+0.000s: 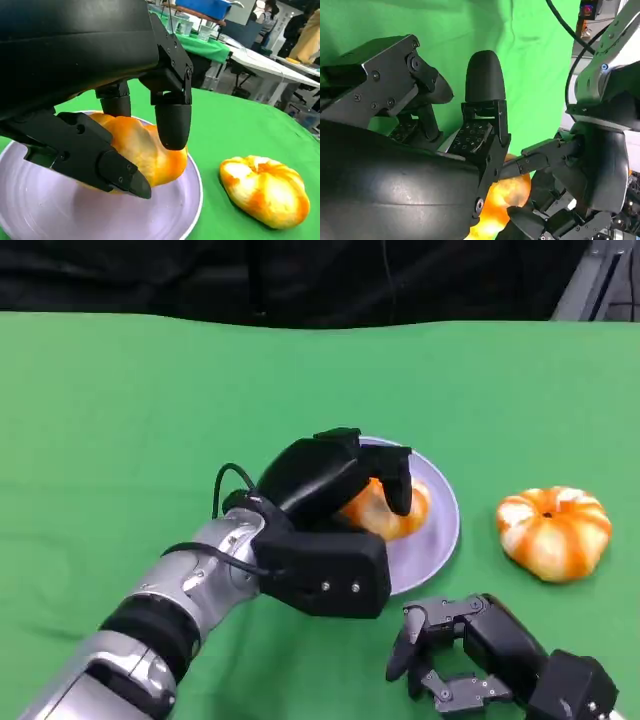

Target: Grasp the bread from the table and place it into the plate.

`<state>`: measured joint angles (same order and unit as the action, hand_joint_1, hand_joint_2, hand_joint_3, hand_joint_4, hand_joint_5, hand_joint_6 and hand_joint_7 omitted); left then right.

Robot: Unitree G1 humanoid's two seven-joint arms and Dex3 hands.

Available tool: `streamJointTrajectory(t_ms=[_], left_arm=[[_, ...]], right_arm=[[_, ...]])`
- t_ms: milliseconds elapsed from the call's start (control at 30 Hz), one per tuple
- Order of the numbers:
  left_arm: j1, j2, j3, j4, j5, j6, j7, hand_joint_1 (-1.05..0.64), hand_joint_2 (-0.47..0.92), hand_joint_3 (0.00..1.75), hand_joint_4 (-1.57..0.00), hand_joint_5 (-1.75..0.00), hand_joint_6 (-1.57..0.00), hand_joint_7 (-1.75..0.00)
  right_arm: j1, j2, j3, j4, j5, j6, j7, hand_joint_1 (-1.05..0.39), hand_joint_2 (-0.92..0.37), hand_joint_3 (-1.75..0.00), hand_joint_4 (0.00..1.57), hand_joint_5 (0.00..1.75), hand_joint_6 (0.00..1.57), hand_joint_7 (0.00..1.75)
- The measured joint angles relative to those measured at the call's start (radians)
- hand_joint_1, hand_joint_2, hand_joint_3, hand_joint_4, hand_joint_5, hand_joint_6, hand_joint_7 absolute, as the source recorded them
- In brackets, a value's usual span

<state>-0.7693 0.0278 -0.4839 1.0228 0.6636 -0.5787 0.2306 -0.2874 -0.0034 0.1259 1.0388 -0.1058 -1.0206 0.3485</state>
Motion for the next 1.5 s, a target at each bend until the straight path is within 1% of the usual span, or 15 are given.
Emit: streamJointTrajectory(t_ms=[133,433,467,500,533,567,600,633,667,700,800,1000,1133,1300,1500], left_arm=[[0.0,0.0,0.003,0.01,-0.014,0.006,-0.015,-0.08,0.83,0.0,-0.45,-1.6,-0.59,-1.27],[-0.001,0.0,0.003,0.01,-0.023,0.011,-0.016,-0.08,0.83,0.0,-0.45,-1.6,-0.59,-1.26],[-0.001,0.0,0.003,0.01,-0.023,0.011,-0.018,-0.1,0.83,0.0,-0.46,-1.54,-0.6,-1.2],[-0.001,0.0,0.003,0.01,-0.023,0.011,-0.019,-0.12,0.82,0.0,-0.53,-1.37,-0.69,-0.95],[-0.001,0.0,0.003,0.01,-0.023,0.013,-0.02,-0.16,0.83,0.0,-0.58,-1.19,-0.78,-0.66],[-0.001,0.0,0.003,0.01,-0.023,0.016,-0.02,-0.5,0.88,0.13,-0.64,-0.62,-0.72,-0.29],[-0.001,0.003,0.001,0.004,-0.017,0.027,-0.018,-0.63,0.9,0.19,-0.69,-0.37,-0.7,-0.16],[-0.001,0.008,0.0,-0.01,-0.005,0.048,-0.012,-0.71,0.91,0.24,-0.71,-0.22,-0.69,-0.08],[-0.001,0.018,-0.001,-0.026,0.011,0.066,0.0,-0.77,0.92,0.29,-0.73,-0.11,-0.67,-0.03],[-0.002,0.029,-0.002,-0.044,0.02,0.082,0.01,-0.81,0.92,0.31,-0.73,-0.07,-0.65,-0.02],[-0.005,0.049,-0.002,-0.09,0.025,0.11,0.018,-0.87,0.92,0.41,-0.69,-0.01,-0.6,0.0],[-0.002,0.063,-0.002,-0.162,0.023,0.143,-0.014,-0.95,0.92,0.58,-0.63,0.0,-0.54,0.0],[0.004,0.07,-0.002,-0.182,0.023,0.15,-0.027,-0.96,0.92,0.61,-0.62,0.0,-0.54,0.0],[0.011,0.081,-0.001,-0.215,0.014,0.162,-0.058,-0.98,0.92,0.7,-0.58,0.0,-0.52,0.0],[0.034,0.1,0.004,-0.284,0.007,0.179,-0.089,-0.97,0.92,0.72,-0.59,-0.01,-0.52,0.0]], right_arm=[[0.0,0.0,-0.001,0.002,0.002,0.0,0.004,0.13,-0.56,-1.02,0.99,1.37,0.97,1.07],[0.0,0.0,-0.001,0.002,0.002,0.0,0.005,0.13,-0.57,-1.0,0.99,1.37,0.98,1.07],[0.0,0.0,-0.001,0.002,0.002,0.0,0.005,0.13,-0.57,-1.0,0.99,1.36,0.97,1.07],[0.0,0.0,-0.001,0.002,0.002,0.0,0.005,0.13,-0.58,-1.0,0.99,1.36,0.97,1.06],[0.0,0.0,-0.001,0.002,0.002,0.0,0.005,0.14,-0.58,-1.0,0.99,1.36,0.97,1.06],[0.0,0.0,-0.001,0.002,0.002,0.0,0.005,0.14,-0.58,-0.99,0.99,1.35,0.98,1.06],[0.0,0.0,-0.001,0.002,0.002,0.0,0.005,0.14,-0.58,-0.99,0.99,1.34,0.98,1.05],[0.0,0.0,-0.001,0.002,0.002,0.0,0.006,0.14,-0.59,-0.99,0.99,1.34,0.98,1.05],[0.0,0.0,-0.001,0.002,0.004,0.0,0.008,0.14,-0.6,-0.99,0.99,1.34,0.99,1.06],[0.0,0.0,-0.002,0.002,0.006,0.0,0.011,0.14,-0.6,-0.99,0.99,1.34,0.99,1.06],[0.0,0.0,-0.003,0.002,0.019,0.001,0.022,0.15,-0.6,-0.99,0.99,1.33,0.99,1.06],[0.0,0.001,-0.003,0.002,0.037,0.004,0.038,0.15,-0.58,-1.02,0.98,1.34,0.98,1.07],[0.0,0.0,-0.003,0.001,0.037,0.013,0.038,0.16,-0.58,-1.03,0.98,1.35,0.98,1.07],[0.0,0.0,-0.002,0.0,0.04,0.017,0.043,0.16,-0.57,-1.03,0.97,1.36,0.96,1.08],[0.0,-0.002,-0.002,0.0,0.033,0.017,0.029,0.18,-0.57,-1.04,0.98,1.36,0.97,1.08]])
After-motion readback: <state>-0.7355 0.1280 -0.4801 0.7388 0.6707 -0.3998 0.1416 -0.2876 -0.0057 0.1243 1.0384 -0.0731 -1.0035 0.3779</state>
